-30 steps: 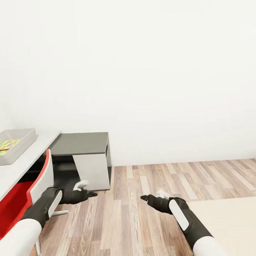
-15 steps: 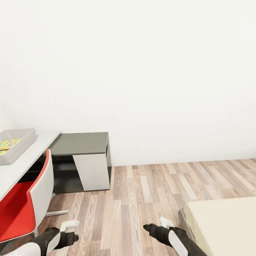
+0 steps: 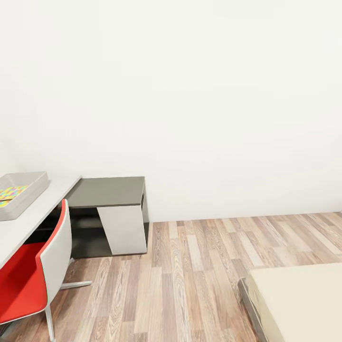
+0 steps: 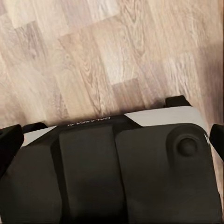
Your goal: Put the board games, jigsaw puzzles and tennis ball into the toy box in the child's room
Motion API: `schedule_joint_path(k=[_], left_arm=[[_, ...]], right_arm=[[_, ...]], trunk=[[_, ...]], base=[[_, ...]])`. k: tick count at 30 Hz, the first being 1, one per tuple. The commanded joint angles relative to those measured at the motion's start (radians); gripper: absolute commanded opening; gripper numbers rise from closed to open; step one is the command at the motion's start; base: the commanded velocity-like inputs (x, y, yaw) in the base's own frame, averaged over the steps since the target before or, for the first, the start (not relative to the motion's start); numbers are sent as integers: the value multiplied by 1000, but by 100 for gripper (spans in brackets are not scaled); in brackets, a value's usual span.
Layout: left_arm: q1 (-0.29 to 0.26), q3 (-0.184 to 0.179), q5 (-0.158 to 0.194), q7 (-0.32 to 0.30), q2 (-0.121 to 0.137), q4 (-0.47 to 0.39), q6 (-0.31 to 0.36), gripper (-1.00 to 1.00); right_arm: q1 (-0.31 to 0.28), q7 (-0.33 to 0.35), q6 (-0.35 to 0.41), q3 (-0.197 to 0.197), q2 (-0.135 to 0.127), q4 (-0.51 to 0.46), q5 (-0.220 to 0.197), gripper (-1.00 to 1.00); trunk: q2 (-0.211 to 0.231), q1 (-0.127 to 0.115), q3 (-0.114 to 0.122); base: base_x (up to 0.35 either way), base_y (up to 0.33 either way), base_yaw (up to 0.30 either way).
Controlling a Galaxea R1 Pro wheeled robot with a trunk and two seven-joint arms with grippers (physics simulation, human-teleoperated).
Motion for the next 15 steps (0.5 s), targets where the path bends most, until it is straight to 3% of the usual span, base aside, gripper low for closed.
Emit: schedule_joint_path(k=[1, 15], left_arm=[[6, -2, -1, 3, 0, 2, -9, 100], [86, -2, 6, 4, -7, 3, -20, 100]], right_arm=[[5, 3, -4, 7, 0, 3, -9, 100], [89, 1, -9, 11, -21, 45, -12, 100]], trunk=[[-2, 1, -2], [-2, 1, -7]], base=[[0, 0, 0], [0, 0, 0]])
